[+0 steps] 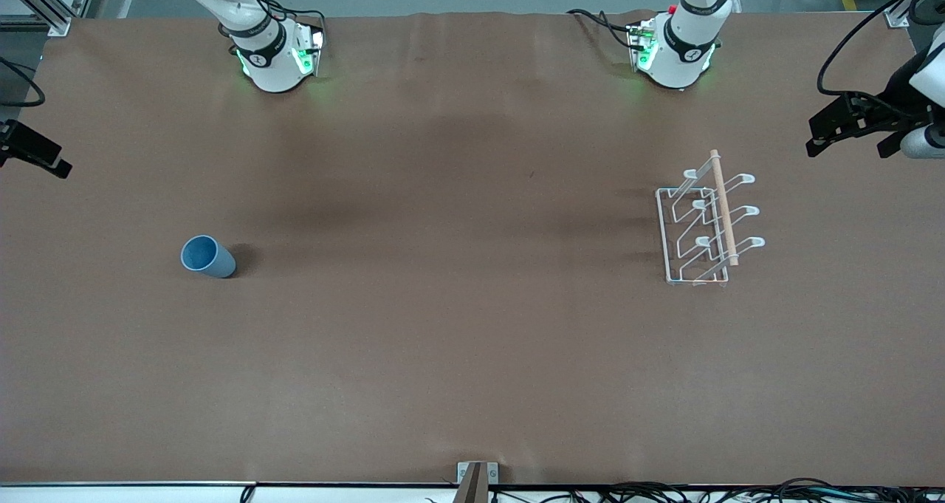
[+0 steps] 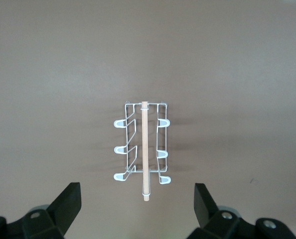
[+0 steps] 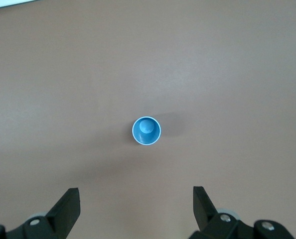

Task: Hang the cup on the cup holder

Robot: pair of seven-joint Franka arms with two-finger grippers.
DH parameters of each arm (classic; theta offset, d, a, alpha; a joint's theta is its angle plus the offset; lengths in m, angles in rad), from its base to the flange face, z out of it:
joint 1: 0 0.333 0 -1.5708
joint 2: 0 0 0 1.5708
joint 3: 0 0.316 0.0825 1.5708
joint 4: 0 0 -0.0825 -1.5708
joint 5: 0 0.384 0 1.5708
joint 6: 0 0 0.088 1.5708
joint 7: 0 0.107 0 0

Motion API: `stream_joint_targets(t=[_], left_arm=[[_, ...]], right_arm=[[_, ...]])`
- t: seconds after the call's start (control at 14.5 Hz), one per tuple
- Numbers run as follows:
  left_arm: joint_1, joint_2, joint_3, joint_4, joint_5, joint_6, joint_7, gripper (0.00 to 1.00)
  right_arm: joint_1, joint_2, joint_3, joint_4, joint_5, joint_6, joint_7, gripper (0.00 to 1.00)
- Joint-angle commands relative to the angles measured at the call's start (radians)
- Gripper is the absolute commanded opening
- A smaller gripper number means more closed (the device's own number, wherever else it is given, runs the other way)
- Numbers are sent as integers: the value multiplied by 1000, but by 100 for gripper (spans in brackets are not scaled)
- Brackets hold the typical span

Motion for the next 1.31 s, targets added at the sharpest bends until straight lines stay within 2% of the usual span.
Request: stream_joint_targets(t=[0.0,0.21,0.34,0.55,0.89,1.24], left_arm=[[-4,42,-11,43,-3,-11,-1,100],[-24,53,-22,41,-6,-14,32,100],[-32,53,-23,41,-8,-14,92,100],[-29,51,-22,40,-8,-14,66,100],[-27,45,-22,37,-8,-14,-7,100],[-27,47,-22,37,-8,-13,-13,100]], right_arm=[[-22,-8,3,-58,-9,1,-79,100],[-30,24,3,-134,-9,71,-99,100],[-31,93,5,-138,-7,120,-101,100],[-50,197,4,-155,-7,217,-183,100],[-71,245,3,-406,-6,587,-283,100],[-61,251,3,-577,-7,776,-302,100]])
